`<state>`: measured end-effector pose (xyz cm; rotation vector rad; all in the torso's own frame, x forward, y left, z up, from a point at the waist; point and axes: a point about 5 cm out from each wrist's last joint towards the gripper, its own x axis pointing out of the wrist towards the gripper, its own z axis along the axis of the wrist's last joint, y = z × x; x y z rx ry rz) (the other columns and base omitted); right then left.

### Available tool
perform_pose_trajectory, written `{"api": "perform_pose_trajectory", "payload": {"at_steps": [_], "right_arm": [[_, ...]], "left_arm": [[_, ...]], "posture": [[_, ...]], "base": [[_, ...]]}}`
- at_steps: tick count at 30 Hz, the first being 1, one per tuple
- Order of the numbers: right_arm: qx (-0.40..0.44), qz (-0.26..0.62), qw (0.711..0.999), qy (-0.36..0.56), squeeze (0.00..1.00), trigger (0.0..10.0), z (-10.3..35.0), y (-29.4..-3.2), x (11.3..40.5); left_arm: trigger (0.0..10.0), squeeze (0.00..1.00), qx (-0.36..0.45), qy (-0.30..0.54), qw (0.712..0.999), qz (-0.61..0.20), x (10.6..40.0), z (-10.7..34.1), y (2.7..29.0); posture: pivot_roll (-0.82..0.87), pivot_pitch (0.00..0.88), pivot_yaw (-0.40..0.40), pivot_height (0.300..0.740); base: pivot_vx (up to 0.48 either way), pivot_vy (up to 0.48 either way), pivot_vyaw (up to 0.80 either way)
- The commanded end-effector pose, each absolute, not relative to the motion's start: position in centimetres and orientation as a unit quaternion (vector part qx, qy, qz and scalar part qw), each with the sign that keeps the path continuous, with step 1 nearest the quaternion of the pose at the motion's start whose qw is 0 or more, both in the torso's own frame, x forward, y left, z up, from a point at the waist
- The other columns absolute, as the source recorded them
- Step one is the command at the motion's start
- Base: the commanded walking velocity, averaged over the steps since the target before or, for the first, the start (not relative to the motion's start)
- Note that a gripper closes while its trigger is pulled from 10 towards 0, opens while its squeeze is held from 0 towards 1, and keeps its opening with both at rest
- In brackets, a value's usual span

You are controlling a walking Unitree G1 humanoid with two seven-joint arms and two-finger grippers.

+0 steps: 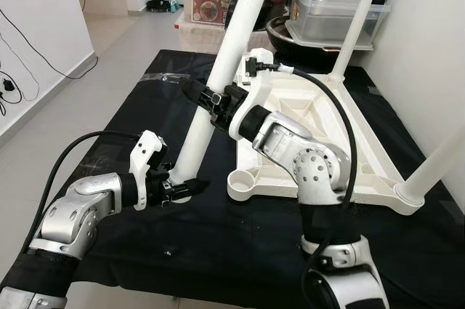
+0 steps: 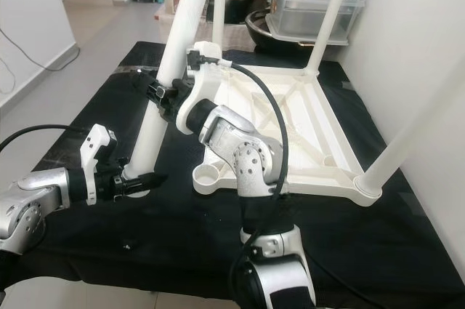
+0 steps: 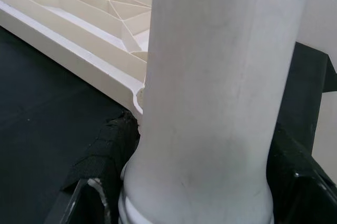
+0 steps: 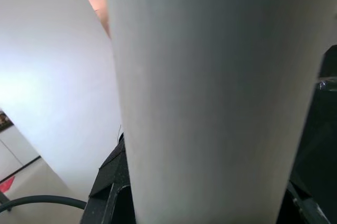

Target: Building children table

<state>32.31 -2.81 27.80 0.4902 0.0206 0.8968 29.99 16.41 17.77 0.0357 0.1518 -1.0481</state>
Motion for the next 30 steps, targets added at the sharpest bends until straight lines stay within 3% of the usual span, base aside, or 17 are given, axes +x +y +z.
{"api": "perform_pose_trajectory", "payload": {"at_steps": [1,12,13,23,30], "right_arm": [[0.239,0.468,0.85,0.035,0.0,0.0,27.2,-0.8,31.3],[0.236,0.467,0.852,0.019,0.0,0.0,27.7,-1.3,31.5],[0.231,0.461,0.857,0.01,0.0,0.0,28.2,-2.0,31.9],[0.216,0.441,0.871,-0.003,0.0,0.0,28.4,-3.1,32.7],[0.208,0.398,0.893,-0.012,0.0,0.0,28.4,-5.4,34.0]], "left_arm": [[10.0,0.0,0.026,0.055,0.854,-0.517,30.1,18.5,15.6],[10.0,0.0,0.041,0.049,0.859,-0.509,30.2,18.4,15.8],[10.0,1.0,0.037,0.026,0.863,-0.504,30.3,19.2,16.0],[10.0,1.0,0.037,0.014,0.855,-0.518,29.6,20.1,16.5],[10.0,1.0,0.042,-0.031,0.855,-0.517,28.6,22.7,17.0]], "posture": [[0.05,0.0,-0.053,0.74],[0.05,0.0,-0.053,0.74],[0.05,0.0,-0.054,0.74],[0.05,0.0,-0.053,0.74],[0.06,0.0,-0.061,0.74]], "base": [[0.0,0.0,0.0],[0.0,0.0,0.0],[0.0,0.0,0.0],[0.0,0.0,0.0],[0.0,0.0,0.0]]}}
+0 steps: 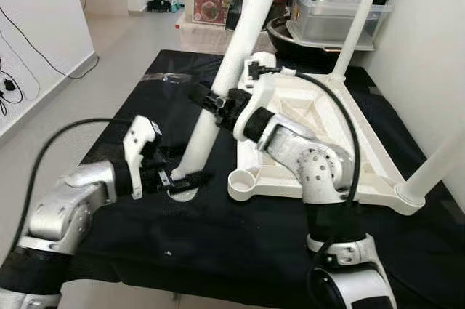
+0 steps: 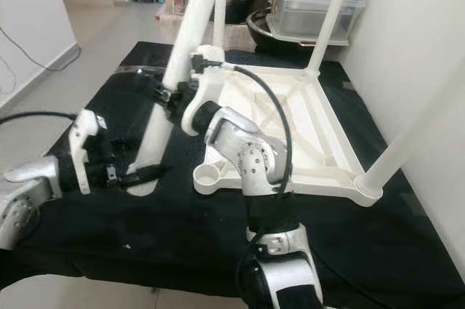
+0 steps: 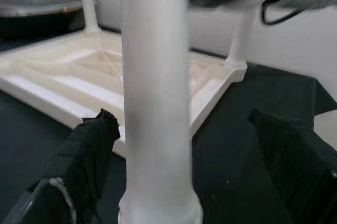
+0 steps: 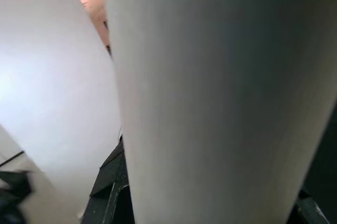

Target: Building children table

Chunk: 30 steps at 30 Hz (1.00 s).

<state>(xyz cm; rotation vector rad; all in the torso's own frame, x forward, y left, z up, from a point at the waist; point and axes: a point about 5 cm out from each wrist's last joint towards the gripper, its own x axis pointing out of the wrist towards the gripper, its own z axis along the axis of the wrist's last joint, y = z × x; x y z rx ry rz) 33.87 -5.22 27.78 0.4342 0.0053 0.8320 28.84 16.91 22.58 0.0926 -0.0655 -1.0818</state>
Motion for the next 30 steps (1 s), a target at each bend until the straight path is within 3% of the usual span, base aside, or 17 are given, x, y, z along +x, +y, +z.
{"api": "perform_pose_trajectory", "payload": {"at_steps": [1,4,5,6,7,9,13,14,16,18,19,21,26,30], "right_arm": [[0.205,0.379,0.902,-0.015,0.0,0.0,28.4,-6.4,34.5],[0.199,0.344,0.917,-0.026,0.0,0.0,28.7,-8.2,35.5],[0.2,0.329,0.923,-0.031,0.0,0.0,28.9,-9.0,35.9],[0.2,0.329,0.923,-0.031,0.0,0.0,28.9,-9.0,35.9],[0.202,0.314,0.927,-0.037,0.0,0.0,29.2,-9.8,36.3],[0.202,0.295,0.933,-0.046,0.0,0.0,29.6,-10.8,36.7],[0.218,0.184,0.955,-0.086,0.0,0.0,31.1,-15.4,38.1],[0.249,0.157,0.951,-0.099,0.0,0.0,31.6,-17.0,38.3],[0.249,0.157,0.951,-0.099,0.0,0.0,31.6,-17.0,38.3],[0.322,0.143,0.928,-0.123,0.0,0.0,32.3,-18.7,38.1],[0.322,0.143,0.928,-0.123,0.0,0.0,32.3,-18.7,38.1],[0.393,0.163,0.895,-0.135,0.0,0.0,32.5,-19.0,38.0],[0.413,0.171,0.884,-0.136,0.0,0.0,32.1,-18.5,38.1],[0.401,0.194,0.884,-0.142,0.0,0.0,32.3,-17.6,37.9]], "left_arm": [[10.0,1.0,0.042,-0.045,0.855,-0.515,28.0,23.7,17.2],[10.0,1.0,0.042,-0.055,0.857,-0.51,27.1,24.5,17.8],[10.0,0.48,0.044,-0.055,0.862,-0.501,27.0,24.4,18.1],[10.0,0.48,0.044,-0.055,0.862,-0.501,27.0,24.4,18.1],[10.0,0.0,0.044,-0.054,0.868,-0.491,27.0,24.2,18.4],[10.0,0.0,0.041,-0.056,0.876,-0.477,26.9,24.0,18.8],[10.0,0.0,0.017,-0.064,0.926,-0.371,27.9,22.6,19.8],[10.0,0.0,0.006,-0.048,0.95,-0.309,28.6,21.3,20.3],[10.0,0.0,0.006,-0.048,0.95,-0.309,28.6,21.3,20.3],[10.0,0.0,-0.017,-0.007,0.964,-0.264,28.5,18.4,19.5],[10.0,0.0,-0.017,-0.007,0.964,-0.264,28.5,18.4,19.5],[10.0,0.0,-0.025,0.028,0.959,-0.282,27.5,16.2,17.3],[10.0,0.0,-0.029,0.052,0.95,-0.307,26.8,14.7,15.2],[10.0,0.0,-0.031,0.052,0.952,-0.301,27.0,14.6,15.2]], "posture": [[0.07,0.0,-0.064,0.74],[0.07,0.0,-0.068,0.74],[0.07,0.0,-0.068,0.74],[0.07,0.0,-0.068,0.74],[0.08,0.0,-0.069,0.74],[0.07,0.0,-0.068,0.74],[0.08,0.0,-0.066,0.74],[0.07,0.0,-0.063,0.74],[0.07,0.0,-0.063,0.74],[0.07,0.0,-0.062,0.74],[0.07,0.0,-0.062,0.74],[0.06,0.0,-0.061,0.74],[0.07,0.0,-0.061,0.74],[0.07,0.0,-0.06,0.74]], "base": [[0.0,0.0,0.0],[0.0,0.0,0.0],[0.0,0.0,0.0],[0.0,0.0,0.0],[0.0,0.0,0.0],[0.0,0.0,0.0],[0.0,0.0,0.0],[0.0,0.0,0.0],[0.0,0.0,0.0],[0.0,0.0,0.0],[0.0,0.0,0.0],[0.0,0.0,0.0],[0.0,0.0,0.0],[0.0,0.0,0.0]]}}
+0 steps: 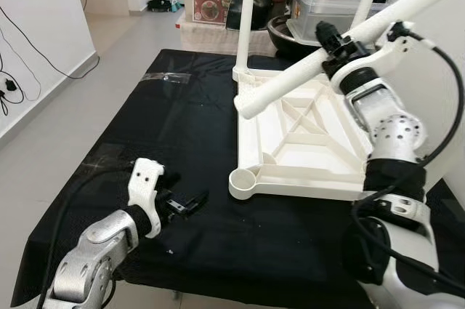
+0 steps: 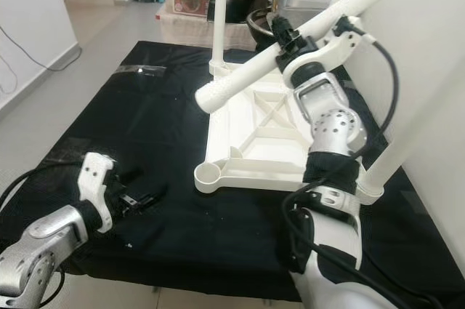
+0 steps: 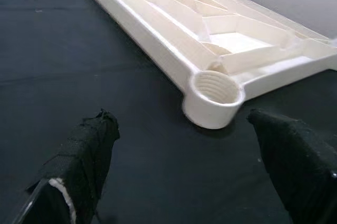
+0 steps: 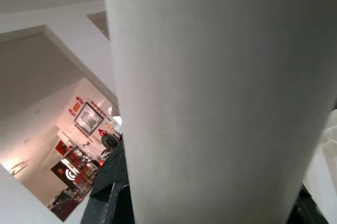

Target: Building children table

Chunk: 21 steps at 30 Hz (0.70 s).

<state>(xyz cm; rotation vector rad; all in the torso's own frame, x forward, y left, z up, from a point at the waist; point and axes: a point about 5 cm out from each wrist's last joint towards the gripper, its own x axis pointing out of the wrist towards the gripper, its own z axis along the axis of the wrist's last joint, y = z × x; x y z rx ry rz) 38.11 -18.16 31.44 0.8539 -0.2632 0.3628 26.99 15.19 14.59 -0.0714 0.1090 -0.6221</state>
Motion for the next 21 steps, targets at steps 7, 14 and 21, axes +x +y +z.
{"api": "perform_pose_trajectory", "payload": {"at_steps": [7,14,21], "right_arm": [[0.372,0.225,0.888,-0.149,0.0,0.0,32.4,-16.6,37.6],[0.337,0.256,0.889,-0.174,0.0,0.0,32.8,-16.0,36.8],[0.267,0.383,0.854,-0.231,0.0,0.0,33.9,-13.7,33.8]], "left_arm": [[10.0,0.0,-0.024,0.05,0.958,-0.281,27.6,14.5,15.6],[10.0,0.0,-0.016,0.049,0.958,-0.281,27.7,14.4,15.3],[10.0,0.0,-0.019,0.047,0.956,-0.288,27.8,14.5,15.1]], "posture": [[0.07,0.0,-0.054,0.74],[0.07,0.0,-0.05,0.74],[0.07,0.0,-0.05,0.74]], "base": [[0.0,0.0,0.0],[0.0,0.0,0.0],[0.0,0.0,0.0]]}}
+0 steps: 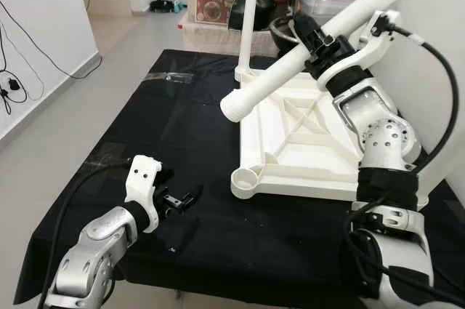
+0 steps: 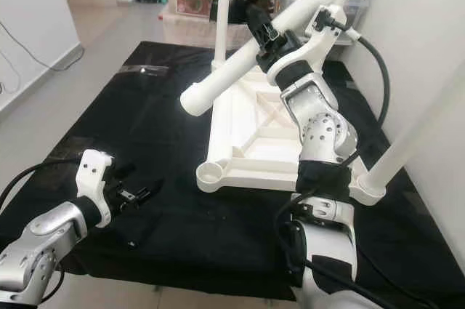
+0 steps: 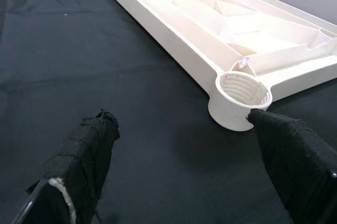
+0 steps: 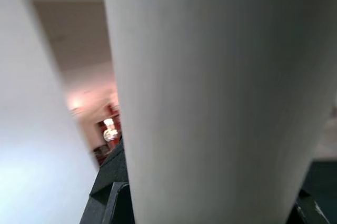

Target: Building children table

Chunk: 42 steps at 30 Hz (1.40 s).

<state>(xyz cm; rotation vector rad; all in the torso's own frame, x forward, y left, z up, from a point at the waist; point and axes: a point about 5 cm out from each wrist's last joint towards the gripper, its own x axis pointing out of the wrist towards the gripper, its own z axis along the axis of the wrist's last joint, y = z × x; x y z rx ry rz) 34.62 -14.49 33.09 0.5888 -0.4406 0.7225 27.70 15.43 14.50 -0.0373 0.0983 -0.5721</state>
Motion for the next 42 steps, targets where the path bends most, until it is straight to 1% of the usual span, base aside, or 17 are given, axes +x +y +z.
{"api": "perform_pose_trajectory", "payload": {"at_steps": [1,2,3,4,5,6,8,9,11,14,15,23,26,31,36,40,42], "right_arm": [[0.262,0.394,0.85,-0.233,0.0,0.0,33.9,-13.4,33.5],[0.262,0.394,0.85,-0.233,0.0,0.0,33.9,-13.4,33.5],[0.257,0.437,0.828,-0.241,0.0,0.0,34.1,-13.0,32.6],[0.257,0.437,0.828,-0.241,0.0,0.0,34.1,-13.0,32.6],[0.262,0.491,0.792,-0.251,0.0,0.0,34.4,-12.7,31.2],[0.262,0.491,0.792,-0.251,0.0,0.0,34.4,-12.7,31.2],[0.265,0.563,0.736,-0.266,0.0,0.0,34.7,-12.6,29.3],[0.265,0.563,0.736,-0.266,0.0,0.0,34.7,-12.6,29.3],[0.264,0.606,0.7,-0.27,0.0,0.0,34.5,-12.6,28.3],[0.264,0.621,0.686,-0.27,0.0,0.0,34.3,-12.6,28.0],[0.251,0.65,0.667,-0.265,0.0,0.0,33.5,-12.2,27.1],[0.212,0.684,0.655,-0.241,0.0,0.0,32.1,-11.2,26.2],[0.203,0.684,0.662,-0.231,0.0,0.0,31.8,-11.0,26.2],[0.196,0.66,0.693,-0.213,0.0,0.0,31.2,-10.9,27.4],[0.184,0.652,0.706,-0.206,0.0,0.0,30.8,-11.2,27.7],[0.183,0.645,0.713,-0.207,0.0,0.0,30.8,-11.2,28.0],[0.178,0.626,0.731,-0.206,0.0,0.0,30.7,-11.5,28.6]], "left_arm": [[10.0,0.0,-0.02,0.046,0.956,-0.289,27.8,14.5,15.1],[10.0,0.0,-0.02,0.046,0.956,-0.289,27.8,14.5,15.1],[10.0,0.0,-0.026,0.045,0.954,-0.295,27.8,14.6,15.1],[10.0,0.0,-0.026,0.045,0.954,-0.295,27.8,14.6,15.1],[10.0,0.0,-0.03,0.048,0.952,-0.3,27.7,14.5,15.1],[10.0,0.0,-0.03,0.048,0.952,-0.3,27.7,14.5,15.1],[10.0,0.0,-0.033,0.051,0.951,-0.303,27.6,14.3,15.2],[10.0,0.0,-0.033,0.051,0.951,-0.303,27.6,14.3,15.2],[10.0,0.0,-0.036,0.052,0.951,-0.304,27.6,14.2,15.0],[10.0,0.0,-0.036,0.052,0.951,-0.304,27.6,14.1,15.0],[10.0,0.0,-0.038,0.052,0.95,-0.306,27.6,14.1,14.9],[10.0,0.0,-0.05,0.053,0.945,-0.319,27.5,14.2,14.7],[10.0,0.0,-0.059,0.05,0.941,-0.329,27.4,14.5,14.7],[10.0,0.0,-0.074,0.043,0.924,-0.372,26.8,15.6,14.9],[10.0,0.0,-0.031,0.068,0.886,-0.457,25.5,16.3,15.1],[10.0,0.0,-0.02,0.073,0.878,-0.473,25.2,16.5,15.3],[10.0,0.0,-0.008,0.063,0.873,-0.483,25.3,17.7,16.0]], "posture": [[0.07,0.0,-0.05,0.74],[0.07,0.0,-0.05,0.74],[0.07,0.0,-0.051,0.74],[0.07,0.0,-0.051,0.74],[0.07,0.0,-0.054,0.74],[0.07,0.0,-0.054,0.74],[0.07,0.0,-0.055,0.74],[0.07,0.0,-0.055,0.74],[0.07,0.0,-0.059,0.74],[0.07,0.0,-0.059,0.74],[0.07,0.0,-0.062,0.74],[0.07,0.0,-0.064,0.74],[0.07,0.0,-0.066,0.74],[0.07,0.0,-0.065,0.74],[0.07,0.0,-0.061,0.74],[0.07,0.0,-0.06,0.74],[0.08,0.0,-0.058,0.74]], "base": [[0.0,0.0,0.0],[0.0,0.0,0.0],[0.0,0.0,0.0],[0.0,0.0,0.0],[0.0,0.0,0.0],[0.0,0.0,0.0],[0.0,0.0,0.0],[0.0,0.0,0.0],[0.0,0.0,0.0],[0.0,0.0,0.0],[0.0,0.0,0.0],[0.0,0.0,0.0],[0.0,0.0,0.0],[0.0,0.0,0.0],[0.0,0.0,0.0],[0.0,0.0,0.0],[0.0,0.0,0.0]]}}
